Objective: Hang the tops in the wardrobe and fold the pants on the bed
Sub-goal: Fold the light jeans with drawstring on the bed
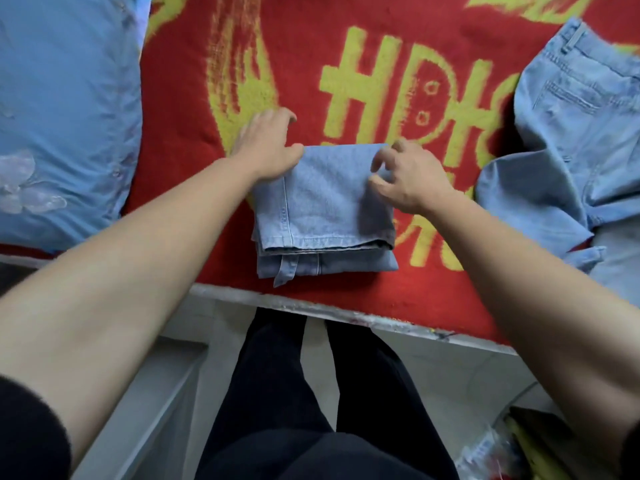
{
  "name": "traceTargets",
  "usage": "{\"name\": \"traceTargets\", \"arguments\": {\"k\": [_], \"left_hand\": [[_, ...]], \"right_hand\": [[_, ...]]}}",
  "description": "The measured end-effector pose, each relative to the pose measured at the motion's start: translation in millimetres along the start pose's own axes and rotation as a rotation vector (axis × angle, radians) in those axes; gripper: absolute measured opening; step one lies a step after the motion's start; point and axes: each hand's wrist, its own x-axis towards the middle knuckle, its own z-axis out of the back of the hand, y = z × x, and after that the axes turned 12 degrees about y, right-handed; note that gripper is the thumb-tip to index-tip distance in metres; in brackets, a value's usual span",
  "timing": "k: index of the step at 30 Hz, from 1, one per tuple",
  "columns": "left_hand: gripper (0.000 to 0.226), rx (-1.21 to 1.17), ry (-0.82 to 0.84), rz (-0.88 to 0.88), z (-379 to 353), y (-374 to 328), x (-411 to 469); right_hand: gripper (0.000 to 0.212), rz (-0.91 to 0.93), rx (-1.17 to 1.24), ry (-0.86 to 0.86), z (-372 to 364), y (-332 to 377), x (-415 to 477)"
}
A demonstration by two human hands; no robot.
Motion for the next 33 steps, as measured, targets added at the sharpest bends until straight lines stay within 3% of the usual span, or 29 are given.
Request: {"name": "traceTargets", "arguments": {"k": [2, 5, 9, 13, 15, 18, 20, 23, 27, 33], "left_hand": [[0.061, -0.066, 0.188, 0.033, 0.6, -2.2, 23.0], [0.071, -0.033, 0.407, 0.037, -5.8, 1.1, 36.5], [0.085, 0.069, 0.461, -0.042, -1.0, 3.6, 29.7], [0.117, 0.175, 0.530, -0.091, 3.3, -4.0, 5.1], [0.123, 0.243, 0.613, -0.058, -6.4, -10.4, -7.7], [0.102, 0.266, 0.724, 0.005, -28.7, -9.7, -23.5], [0.100, 0.333, 0.694, 0.019, -43.9, -6.4, -35.7], [0.071, 0.367, 0.517, -0.022, -61.6, -6.3, -51.4], [0.025, 0.313, 0.260, -0.015, -63.1, -18.7, -75.7], [0.024, 0.395, -0.004, 0.088, -39.6, -58.6, -155.3]], "right_hand": [[0.063, -0.008, 0.109, 0.022, 13.0, 7.3, 22.9], [0.087, -0.035, 0.079, 0.201, 20.8, 21.7, 52.8], [0.085, -0.030, -0.024, 0.465, 26.4, 26.2, 67.6], [0.131, -0.048, -0.174, 0.577, 39.2, 32.9, 52.1], [0.139, -0.078, -0.228, 0.686, 34.3, 38.3, 43.1], [0.105, -0.043, -0.265, 0.822, 14.9, 41.6, 30.7], [0.095, 0.016, -0.354, 0.745, 0.9, 44.1, 21.1], [0.078, 0.123, -0.441, 0.554, -15.4, 40.7, 6.9], [0.043, 0.172, -0.334, 0.373, -18.7, 32.6, -21.2], [0.022, 0.231, -0.387, 0.032, 13.2, 43.2, -90.8]]}}
